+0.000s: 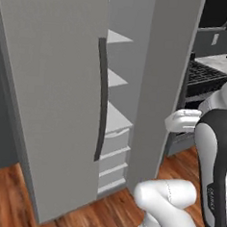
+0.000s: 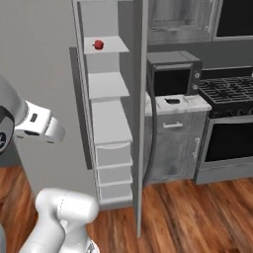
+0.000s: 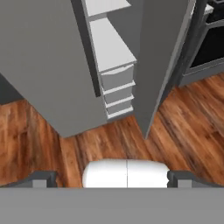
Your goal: Take the eggplant and bell pepper out of the freezer and place them in the tupperware container on the counter. Then put the tupperware containing the vegetables back in the freezer.
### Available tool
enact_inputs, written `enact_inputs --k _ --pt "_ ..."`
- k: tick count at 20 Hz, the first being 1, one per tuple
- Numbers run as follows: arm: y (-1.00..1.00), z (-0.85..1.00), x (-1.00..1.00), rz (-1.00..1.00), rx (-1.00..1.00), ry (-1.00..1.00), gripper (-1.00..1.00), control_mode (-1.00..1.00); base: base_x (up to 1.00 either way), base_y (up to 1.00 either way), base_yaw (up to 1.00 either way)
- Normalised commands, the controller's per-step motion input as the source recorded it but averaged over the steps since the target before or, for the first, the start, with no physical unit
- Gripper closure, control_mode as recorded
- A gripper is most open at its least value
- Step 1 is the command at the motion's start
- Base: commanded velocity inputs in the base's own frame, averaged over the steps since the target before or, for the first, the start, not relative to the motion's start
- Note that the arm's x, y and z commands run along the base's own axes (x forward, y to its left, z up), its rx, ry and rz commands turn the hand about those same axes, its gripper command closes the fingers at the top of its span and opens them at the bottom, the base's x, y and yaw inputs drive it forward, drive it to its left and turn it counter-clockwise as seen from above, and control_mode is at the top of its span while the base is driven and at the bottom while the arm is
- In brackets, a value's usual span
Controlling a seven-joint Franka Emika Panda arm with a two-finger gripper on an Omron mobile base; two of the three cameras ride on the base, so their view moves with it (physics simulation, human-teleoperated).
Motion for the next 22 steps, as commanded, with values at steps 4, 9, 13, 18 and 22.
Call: enact_inputs --k 4,9,13,18,22 --pt "0.00 0.00 0.00 0.00 0.00 0.00 -1.00 1.00 0.97 0.00 0.07" --pt "0.00 0.00 0.00 0.00 0.00 0.00 -1.00 1.00 0.95 -0.02 0.32" --pt "0.00 0.00 0.00 0.00 0.00 0.00 -1.00 1.00 0.46 -0.34 0.44" --pt "0.00 0.00 0.00 0.00 0.00 0.00 -1.00 1.00 0.04 -0.33 0.38" --pt "0.00 0.00 0.00 0.00 0.00 0.00 -1.00 1.00 0.03 -0.37 0.31"
